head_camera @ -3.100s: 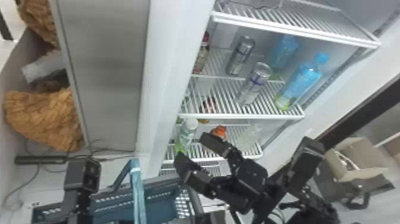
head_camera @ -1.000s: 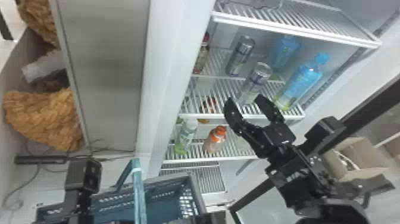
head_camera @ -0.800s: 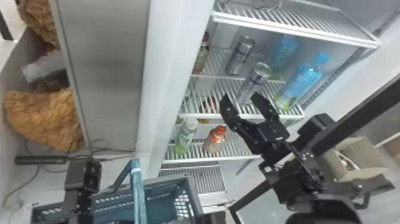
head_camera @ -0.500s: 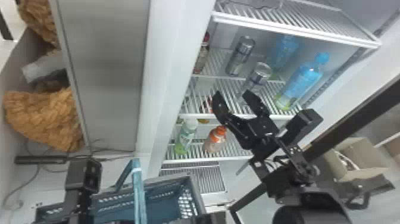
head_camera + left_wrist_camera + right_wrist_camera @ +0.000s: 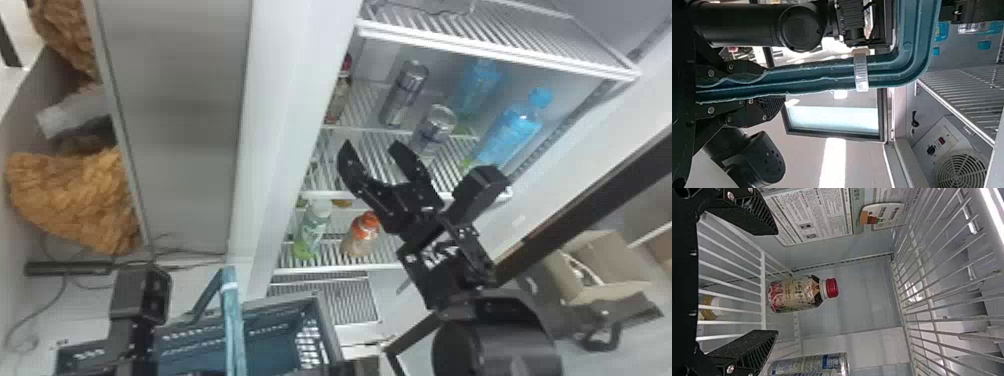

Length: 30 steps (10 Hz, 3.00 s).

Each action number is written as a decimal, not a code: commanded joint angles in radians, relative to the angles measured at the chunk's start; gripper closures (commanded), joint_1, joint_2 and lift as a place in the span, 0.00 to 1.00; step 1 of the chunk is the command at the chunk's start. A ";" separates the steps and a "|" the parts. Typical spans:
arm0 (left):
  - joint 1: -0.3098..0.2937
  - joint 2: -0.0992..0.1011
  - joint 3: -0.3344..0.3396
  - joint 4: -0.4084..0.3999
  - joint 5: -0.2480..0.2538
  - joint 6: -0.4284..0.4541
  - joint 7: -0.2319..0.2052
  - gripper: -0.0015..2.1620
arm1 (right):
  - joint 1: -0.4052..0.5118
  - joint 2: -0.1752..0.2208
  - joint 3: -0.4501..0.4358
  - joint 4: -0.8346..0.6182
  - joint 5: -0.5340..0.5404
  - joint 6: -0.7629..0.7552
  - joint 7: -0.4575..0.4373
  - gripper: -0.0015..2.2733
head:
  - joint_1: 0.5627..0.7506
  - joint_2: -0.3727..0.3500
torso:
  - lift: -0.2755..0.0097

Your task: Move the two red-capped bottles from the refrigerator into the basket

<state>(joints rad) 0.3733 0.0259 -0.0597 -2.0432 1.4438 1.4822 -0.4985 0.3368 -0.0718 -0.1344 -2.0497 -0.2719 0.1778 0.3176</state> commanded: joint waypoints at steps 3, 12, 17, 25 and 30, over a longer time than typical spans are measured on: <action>0.000 0.002 0.000 0.000 0.002 -0.002 0.000 0.56 | -0.079 -0.006 0.031 0.075 0.003 -0.013 -0.031 0.05 | 0.70 0.03 | 0.97; -0.003 0.008 -0.004 0.002 0.004 -0.005 0.000 0.56 | -0.298 -0.014 0.118 0.323 0.003 -0.053 -0.088 0.05 | 0.70 0.03 | 0.97; -0.005 0.009 -0.004 0.002 0.006 -0.007 0.001 0.56 | -0.342 -0.013 0.130 0.362 0.003 -0.055 -0.117 0.05 | 0.70 0.03 | 0.97; -0.005 0.012 -0.004 0.002 0.010 -0.010 0.000 0.56 | -0.442 -0.013 0.130 0.473 0.023 -0.055 -0.147 0.05 | 0.70 0.03 | 0.97; -0.008 0.016 -0.004 0.002 0.012 -0.012 0.000 0.56 | -0.521 -0.011 0.136 0.554 0.037 -0.055 -0.157 0.05 | 0.70 0.03 | 0.97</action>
<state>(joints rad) 0.3655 0.0411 -0.0638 -2.0408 1.4558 1.4703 -0.4985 -0.1721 -0.0828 0.0006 -1.5097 -0.2348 0.1226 0.1609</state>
